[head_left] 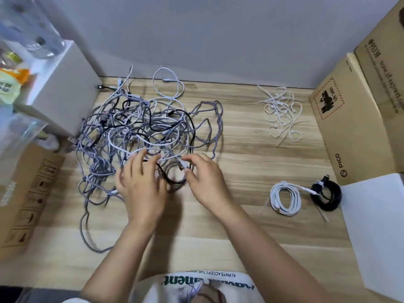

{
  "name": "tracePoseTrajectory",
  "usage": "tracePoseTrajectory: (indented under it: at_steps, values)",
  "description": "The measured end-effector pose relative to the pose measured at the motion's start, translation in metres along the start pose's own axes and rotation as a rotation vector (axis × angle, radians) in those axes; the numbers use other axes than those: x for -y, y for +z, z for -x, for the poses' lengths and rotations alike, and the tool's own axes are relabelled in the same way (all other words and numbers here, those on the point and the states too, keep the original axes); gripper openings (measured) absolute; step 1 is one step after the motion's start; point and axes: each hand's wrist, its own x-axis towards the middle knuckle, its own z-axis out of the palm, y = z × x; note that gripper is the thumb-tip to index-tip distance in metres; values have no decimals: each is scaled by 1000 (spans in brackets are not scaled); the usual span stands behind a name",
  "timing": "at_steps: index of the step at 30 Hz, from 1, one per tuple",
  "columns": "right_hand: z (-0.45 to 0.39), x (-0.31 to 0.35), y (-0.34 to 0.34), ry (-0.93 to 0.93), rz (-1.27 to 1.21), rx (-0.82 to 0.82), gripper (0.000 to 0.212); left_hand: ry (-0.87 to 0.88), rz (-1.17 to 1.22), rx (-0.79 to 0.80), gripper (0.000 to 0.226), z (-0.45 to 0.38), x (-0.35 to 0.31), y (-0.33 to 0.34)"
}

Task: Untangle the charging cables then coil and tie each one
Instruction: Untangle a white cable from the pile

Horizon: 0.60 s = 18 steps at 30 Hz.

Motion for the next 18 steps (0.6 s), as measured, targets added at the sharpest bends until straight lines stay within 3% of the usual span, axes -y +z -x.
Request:
tracePoseTrajectory:
  at_steps: [3, 8, 10, 14, 18]
  values:
    - [-28, 13, 20, -20, 104, 103, 36, -55, -139, 102, 54, -4, 26, 3]
    - [-46, 11, 42, -141, 560, 399, 42, 51, -91, 180, 34, -4, 42, 13]
    - [-45, 7, 42, -192, 627, 395, 33, 100, -80, 178, 37, 2, 48, 19]
    - [-42, 1, 29, -133, 354, 142, 22, 166, -149, 242, 65, 13, 57, 30]
    - [-39, 18, 2, 78, -279, -167, 25, 143, -207, 313, 75, 13, 58, 38]
